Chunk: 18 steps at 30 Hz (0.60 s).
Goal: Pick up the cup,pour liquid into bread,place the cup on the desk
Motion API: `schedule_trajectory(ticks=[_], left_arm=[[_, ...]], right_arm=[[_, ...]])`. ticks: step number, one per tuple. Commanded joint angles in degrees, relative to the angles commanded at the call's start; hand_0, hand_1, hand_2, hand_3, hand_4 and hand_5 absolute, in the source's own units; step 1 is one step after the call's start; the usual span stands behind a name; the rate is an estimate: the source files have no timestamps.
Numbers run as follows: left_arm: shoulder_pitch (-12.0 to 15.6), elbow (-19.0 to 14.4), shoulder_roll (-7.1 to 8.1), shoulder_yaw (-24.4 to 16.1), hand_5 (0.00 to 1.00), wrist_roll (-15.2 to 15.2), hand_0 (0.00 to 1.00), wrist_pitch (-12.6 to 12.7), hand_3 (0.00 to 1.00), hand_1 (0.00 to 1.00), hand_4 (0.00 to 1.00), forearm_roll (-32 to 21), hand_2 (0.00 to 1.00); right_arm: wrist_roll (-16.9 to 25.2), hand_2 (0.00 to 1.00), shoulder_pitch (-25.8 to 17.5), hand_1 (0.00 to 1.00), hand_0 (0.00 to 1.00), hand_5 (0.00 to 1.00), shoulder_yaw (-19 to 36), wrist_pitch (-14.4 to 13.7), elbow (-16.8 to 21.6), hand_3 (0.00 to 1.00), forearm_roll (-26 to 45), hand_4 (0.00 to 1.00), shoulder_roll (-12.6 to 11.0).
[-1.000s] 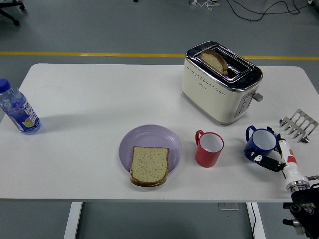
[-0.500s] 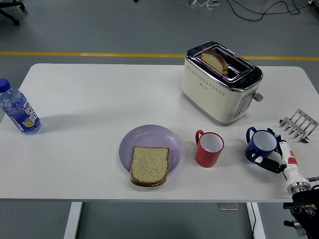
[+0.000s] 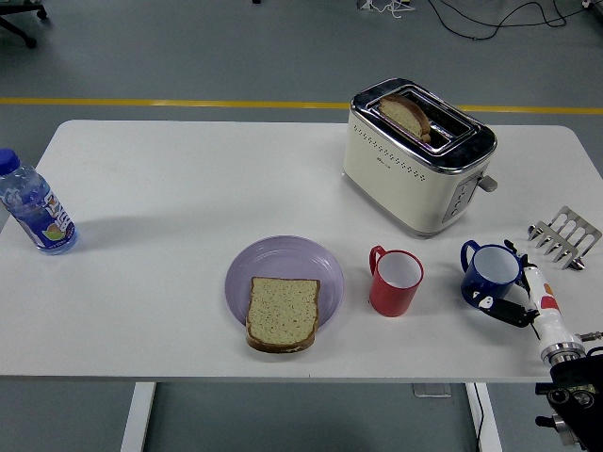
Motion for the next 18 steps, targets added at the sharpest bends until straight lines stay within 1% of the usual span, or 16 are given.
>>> schedule_trajectory(ticks=[5, 6, 12, 17, 18], left_arm=[[0.0, 0.0, -0.03, -0.2, 0.998, 0.1, 0.674, 0.0, 0.642, 0.74, 0.404, 0.2, 0.747], [0.1, 0.0, -0.03, -0.2, 0.998, 0.1, 0.675, 0.0, 0.642, 0.739, 0.404, 0.2, 0.747], [0.2, 0.0, -0.05, -0.4, 0.998, 0.1, 0.673, 0.0, 0.641, 0.739, 0.404, 0.5, 0.746], [0.2, 0.0, -0.04, -0.3, 0.998, 0.1, 0.673, 0.0, 0.641, 0.739, 0.404, 0.6, 0.746], [0.2, 0.0, -0.02, -0.3, 0.998, 0.1, 0.673, 0.0, 0.641, 0.739, 0.404, 0.6, 0.747]], right_arm=[[-0.1, 0.943, -0.1, 0.769, 0.843, 0.002, 0.2, 0.2, 0.0, 0.998, 0.1, 0.948, 0.0], [-0.2, 0.962, -0.1, 0.793, 0.865, 0.022, 0.3, 0.2, 0.0, 0.998, 0.1, 0.985, 0.0], [0.0, 0.965, -0.5, 0.803, 0.869, 0.02, 0.6, -0.1, 0.4, 0.998, 0.4, 0.988, -0.1], [0.0, 0.965, -1.4, 0.803, 0.869, 0.02, 1.2, -0.3, 2.7, 0.998, 0.2, 0.988, -0.5], [0.0, 0.975, -1.6, 0.818, 0.877, 0.002, 1.3, -0.3, 3.6, 0.998, 0.1, 0.966, -0.6]])
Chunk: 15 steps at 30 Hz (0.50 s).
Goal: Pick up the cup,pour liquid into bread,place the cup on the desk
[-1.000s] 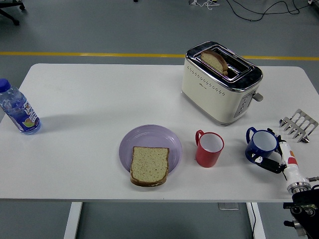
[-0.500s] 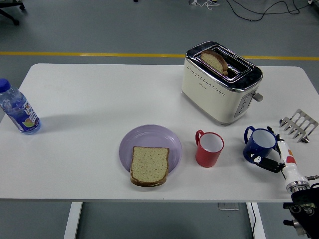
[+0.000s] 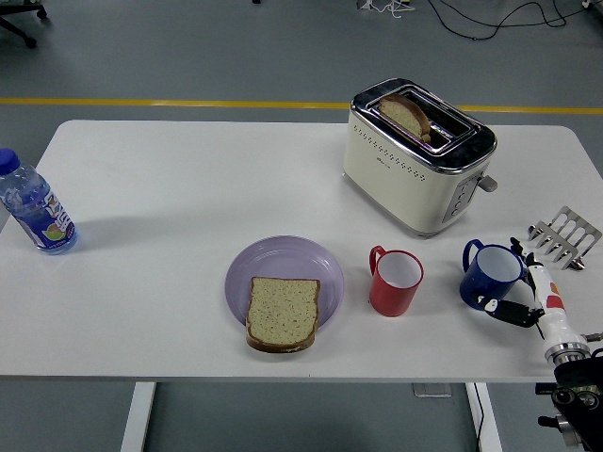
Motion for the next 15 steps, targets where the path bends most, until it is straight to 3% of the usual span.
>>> schedule_trajectory(ticks=[15], left_arm=[[0.2, 0.0, 0.05, 0.1, 0.998, 0.0, 0.675, 0.0, 0.641, 0.74, 0.404, 0.1, 0.747]], right_arm=[[-0.5, 0.977, -1.8, 0.824, 0.884, 0.002, 1.1, -0.4, 8.1, 0.998, -0.3, 0.972, -1.1]])
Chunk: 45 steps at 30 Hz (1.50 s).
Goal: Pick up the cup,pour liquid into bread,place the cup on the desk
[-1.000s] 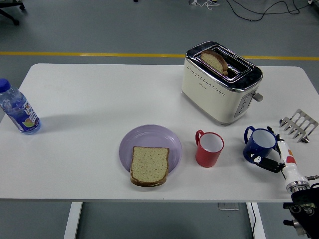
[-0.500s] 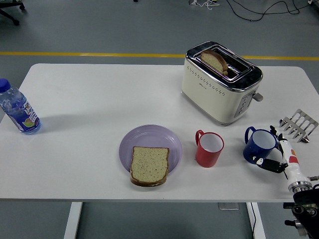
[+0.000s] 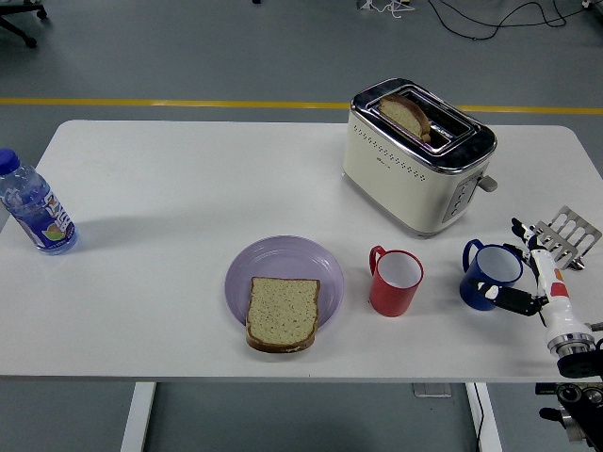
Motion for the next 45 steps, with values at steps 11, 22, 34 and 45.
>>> schedule_trajectory(ticks=[11, 22, 34, 45], left_arm=[[-0.2, 0.0, 0.0, -0.1, 0.998, -0.1, 0.674, 0.0, 0.641, 0.739, 0.404, -0.1, 0.747], [-0.2, 0.0, 0.03, 0.5, 0.998, -0.2, 0.674, 0.0, 0.64, 0.738, 0.404, -0.8, 0.746], [-0.4, 0.0, 0.06, 1.2, 0.998, -0.3, 0.674, 0.0, 0.64, 0.74, 0.403, -1.2, 0.747], [-0.6, 0.0, 0.17, 1.1, 0.998, -0.3, 0.672, 0.0, 0.64, 0.739, 0.404, -1.3, 0.747]], right_arm=[[1.0, 0.925, -0.3, 0.786, 0.843, 0.131, 3.0, -3.0, 7.2, 0.94, 6.6, 0.894, 0.5], [-0.9, 0.745, -0.6, 0.657, 0.688, 0.19, 9.6, -2.7, 10.5, 0.749, 25.2, 0.693, 1.2], [-1.9, 0.679, -1.6, 0.601, 0.636, 0.197, 15.6, 0.7, 10.1, 0.635, 44.9, 0.688, 2.5], [-5.7, 0.672, -1.8, 0.594, 0.626, 0.189, 19.3, 5.9, 9.4, 0.629, 59.8, 0.687, 2.7]])
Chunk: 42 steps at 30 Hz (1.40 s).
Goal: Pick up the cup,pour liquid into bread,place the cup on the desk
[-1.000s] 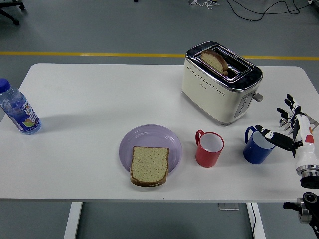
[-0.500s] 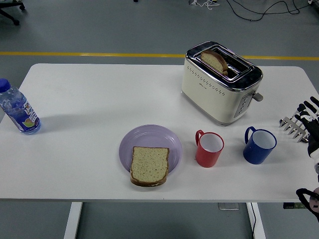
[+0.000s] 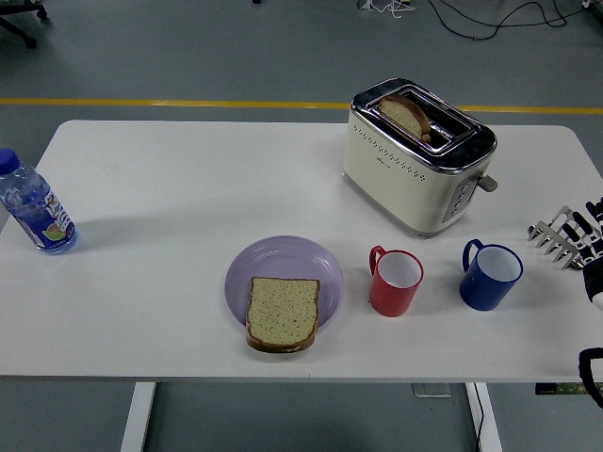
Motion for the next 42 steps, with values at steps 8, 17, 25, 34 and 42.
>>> schedule_trajectory(ticks=[8, 17, 25, 34, 42], left_arm=[[0.0, 0.0, -0.07, -0.2, 0.998, 0.0, 0.674, 0.1, 0.64, 0.739, 0.405, 0.2, 0.746], [0.2, 0.0, -0.13, -0.2, 0.998, 0.1, 0.673, 0.1, 0.641, 0.739, 0.403, 0.5, 0.746], [0.4, 0.0, -0.16, 0.2, 0.998, 0.2, 0.674, 0.1, 0.641, 0.739, 0.404, 0.4, 0.745], [0.5, 0.0, -0.07, 0.6, 0.998, 0.2, 0.673, 0.1, 0.641, 0.739, 0.404, 0.2, 0.745], [0.4, 0.0, -0.06, 0.6, 0.998, 0.1, 0.673, 0.1, 0.641, 0.739, 0.404, -0.1, 0.745]], right_arm=[[-2.4, 0.645, -0.3, 0.562, 0.61, 0.166, 1.6, 4.4, -2.2, 0.615, 6.7, 0.673, 0.3], [-3.0, 0.644, -0.4, 0.56, 0.605, 0.156, 1.3, 5.8, -3.7, 0.612, 7.1, 0.664, 0.3], [-3.5, 0.626, -0.5, 0.543, 0.597, 0.141, 1.6, 8.6, -5.0, 0.607, 9.0, 0.663, 0.4], [-3.1, 0.618, -0.5, 0.542, 0.598, 0.124, 1.9, 12.0, -6.2, 0.606, 10.8, 0.648, 0.5], [-2.8, 0.618, -0.4, 0.537, 0.596, 0.119, 2.5, 13.1, -7.0, 0.603, 12.1, 0.642, 0.8]])
